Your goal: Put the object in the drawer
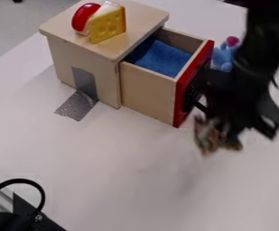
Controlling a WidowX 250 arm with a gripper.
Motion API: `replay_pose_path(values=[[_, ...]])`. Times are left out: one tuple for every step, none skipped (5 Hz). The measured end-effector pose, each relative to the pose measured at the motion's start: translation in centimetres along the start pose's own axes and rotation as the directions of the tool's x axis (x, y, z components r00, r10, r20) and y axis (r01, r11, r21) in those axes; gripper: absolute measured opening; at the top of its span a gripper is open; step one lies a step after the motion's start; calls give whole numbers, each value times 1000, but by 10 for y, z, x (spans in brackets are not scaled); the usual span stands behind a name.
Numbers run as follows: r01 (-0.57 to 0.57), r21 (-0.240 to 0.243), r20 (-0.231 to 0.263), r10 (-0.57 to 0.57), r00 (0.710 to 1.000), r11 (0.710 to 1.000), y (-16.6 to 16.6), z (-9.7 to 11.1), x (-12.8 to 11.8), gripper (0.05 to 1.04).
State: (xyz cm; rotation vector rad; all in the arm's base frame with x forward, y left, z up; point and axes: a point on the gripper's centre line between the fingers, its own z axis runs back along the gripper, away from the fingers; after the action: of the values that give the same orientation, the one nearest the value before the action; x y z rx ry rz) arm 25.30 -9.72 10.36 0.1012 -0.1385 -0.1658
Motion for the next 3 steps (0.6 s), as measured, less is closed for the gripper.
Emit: replay_pose_path(values=[[-91,46,42,89,995,995,37,20,0,302],[-185,74,66,180,981,980,67,21,4,302],[-258,91,75,252,965,962,89,9,13,302]])
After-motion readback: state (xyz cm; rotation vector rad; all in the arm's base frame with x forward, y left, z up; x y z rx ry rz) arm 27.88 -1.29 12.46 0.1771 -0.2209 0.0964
